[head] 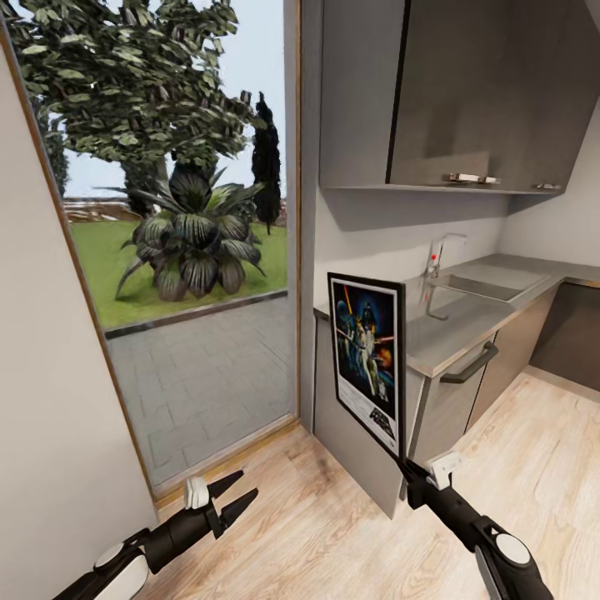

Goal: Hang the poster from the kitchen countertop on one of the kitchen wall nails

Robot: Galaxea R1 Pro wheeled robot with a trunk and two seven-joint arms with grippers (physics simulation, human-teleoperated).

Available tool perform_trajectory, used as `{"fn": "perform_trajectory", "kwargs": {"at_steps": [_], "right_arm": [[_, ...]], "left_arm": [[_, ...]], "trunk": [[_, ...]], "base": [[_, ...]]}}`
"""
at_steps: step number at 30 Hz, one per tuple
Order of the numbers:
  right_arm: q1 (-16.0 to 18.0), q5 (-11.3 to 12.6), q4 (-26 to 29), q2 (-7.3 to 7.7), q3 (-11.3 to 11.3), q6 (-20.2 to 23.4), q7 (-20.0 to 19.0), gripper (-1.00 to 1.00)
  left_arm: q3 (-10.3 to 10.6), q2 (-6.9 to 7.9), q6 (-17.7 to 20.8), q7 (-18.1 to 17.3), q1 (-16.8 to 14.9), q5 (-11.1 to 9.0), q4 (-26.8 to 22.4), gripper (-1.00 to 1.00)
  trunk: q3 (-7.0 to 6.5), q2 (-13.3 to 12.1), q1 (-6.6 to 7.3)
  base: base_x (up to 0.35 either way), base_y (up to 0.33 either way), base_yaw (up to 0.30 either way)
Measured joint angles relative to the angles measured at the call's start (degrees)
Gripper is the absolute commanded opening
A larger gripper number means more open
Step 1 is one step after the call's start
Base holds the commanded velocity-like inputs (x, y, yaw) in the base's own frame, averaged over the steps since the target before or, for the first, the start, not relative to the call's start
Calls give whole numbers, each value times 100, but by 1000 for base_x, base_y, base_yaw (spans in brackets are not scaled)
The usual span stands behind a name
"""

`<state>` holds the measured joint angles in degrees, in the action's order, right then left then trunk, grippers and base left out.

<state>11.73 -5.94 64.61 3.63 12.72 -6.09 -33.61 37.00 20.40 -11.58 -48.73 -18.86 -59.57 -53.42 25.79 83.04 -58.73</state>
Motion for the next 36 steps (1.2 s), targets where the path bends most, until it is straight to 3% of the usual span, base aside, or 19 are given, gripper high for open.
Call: {"fn": "perform_trajectory", "kwargs": {"at_steps": [19, 20, 23, 33, 36], "right_arm": [[0, -21, 18, 11, 7, 40, -639, -100], [0, -26, 15, 13, 228, 48, -649, -100], [0, -14, 18, 10, 370, 43, -654, -100], [-1, -14, 18, 16, 408, 50, -655, -100], [0, -11, 18, 17, 409, 51, -655, -100]], "left_arm": [[-5, -8, 34, 14, 3, 0, 45, 100], [3, -8, 29, 21, 1, 0, 62, 100], [6, -8, 19, 31, 1, -2, 131, 100], [-9, -16, 41, 37, 2, 0, 182, 100], [-13, -17, 44, 39, 3, 0, 181, 100]], "trunk": [[0, 0, -1], [0, -2, -4], [0, 0, -3], [18, 0, 0], [-14, -119, 65]], "base": [[-19, 0, 0], [-300, 0, 0], [-280, 0, 0], [-36, 0, 0], [-5, 0, 0]]}}
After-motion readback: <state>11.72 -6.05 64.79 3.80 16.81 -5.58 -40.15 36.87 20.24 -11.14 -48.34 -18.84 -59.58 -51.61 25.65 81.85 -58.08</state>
